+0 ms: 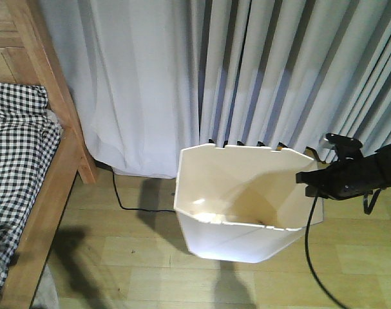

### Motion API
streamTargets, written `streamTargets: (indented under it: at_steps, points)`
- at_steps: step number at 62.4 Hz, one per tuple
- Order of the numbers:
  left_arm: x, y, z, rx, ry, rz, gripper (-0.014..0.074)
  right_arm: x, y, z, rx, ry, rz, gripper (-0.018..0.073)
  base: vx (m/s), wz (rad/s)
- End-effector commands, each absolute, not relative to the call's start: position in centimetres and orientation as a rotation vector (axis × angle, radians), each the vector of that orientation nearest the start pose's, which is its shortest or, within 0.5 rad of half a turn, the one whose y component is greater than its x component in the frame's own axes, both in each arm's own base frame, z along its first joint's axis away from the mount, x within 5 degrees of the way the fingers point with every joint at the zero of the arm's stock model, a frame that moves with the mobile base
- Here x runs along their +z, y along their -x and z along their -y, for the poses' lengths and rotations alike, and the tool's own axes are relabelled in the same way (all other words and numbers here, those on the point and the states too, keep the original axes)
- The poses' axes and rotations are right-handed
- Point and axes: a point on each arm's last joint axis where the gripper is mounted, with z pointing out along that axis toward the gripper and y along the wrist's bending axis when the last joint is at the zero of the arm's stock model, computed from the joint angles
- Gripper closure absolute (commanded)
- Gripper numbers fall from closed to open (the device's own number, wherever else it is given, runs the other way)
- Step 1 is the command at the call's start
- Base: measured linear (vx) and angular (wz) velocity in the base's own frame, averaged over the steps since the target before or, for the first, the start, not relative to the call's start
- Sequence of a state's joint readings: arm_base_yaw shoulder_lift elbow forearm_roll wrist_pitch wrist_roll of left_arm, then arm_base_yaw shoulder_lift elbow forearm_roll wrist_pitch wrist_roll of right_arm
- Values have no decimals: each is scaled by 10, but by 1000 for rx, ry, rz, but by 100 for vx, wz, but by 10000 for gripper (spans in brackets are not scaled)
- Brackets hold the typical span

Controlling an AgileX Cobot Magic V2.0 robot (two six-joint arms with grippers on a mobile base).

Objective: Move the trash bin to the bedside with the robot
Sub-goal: 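Lower the bin to the floor beside the bed and open the right gripper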

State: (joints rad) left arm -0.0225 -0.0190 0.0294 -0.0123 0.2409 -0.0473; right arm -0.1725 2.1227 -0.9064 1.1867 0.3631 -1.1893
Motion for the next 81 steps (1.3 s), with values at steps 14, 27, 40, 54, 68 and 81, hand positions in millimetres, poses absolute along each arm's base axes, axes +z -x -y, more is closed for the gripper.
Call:
streamTargets:
  at_steps: [14,27,40,54,68,81]
  points:
    - [179,-56,2,-77,34,-1687,602,18,-374,56,632,-217,-2724,562,0,0]
    - [179,-56,2,-77,34,-1687,602,-26,-390,59,663,-212,-2756,562,0,0]
    - [179,-56,2,-77,34,-1687,602,-68,-399,58,747,-251,-2764,562,0,0]
    - [179,-56,2,-77,34,-1687,602,-107,-402,55,806,-291,-2750,562,0,0]
    - [179,-56,2,-77,34,-1687,602,-132,-418,41,873,-230,-2707,562,0,0]
    - [179,-56,2,-77,34,-1687,602,-154,-432,16,870,-113,-2701,562,0,0]
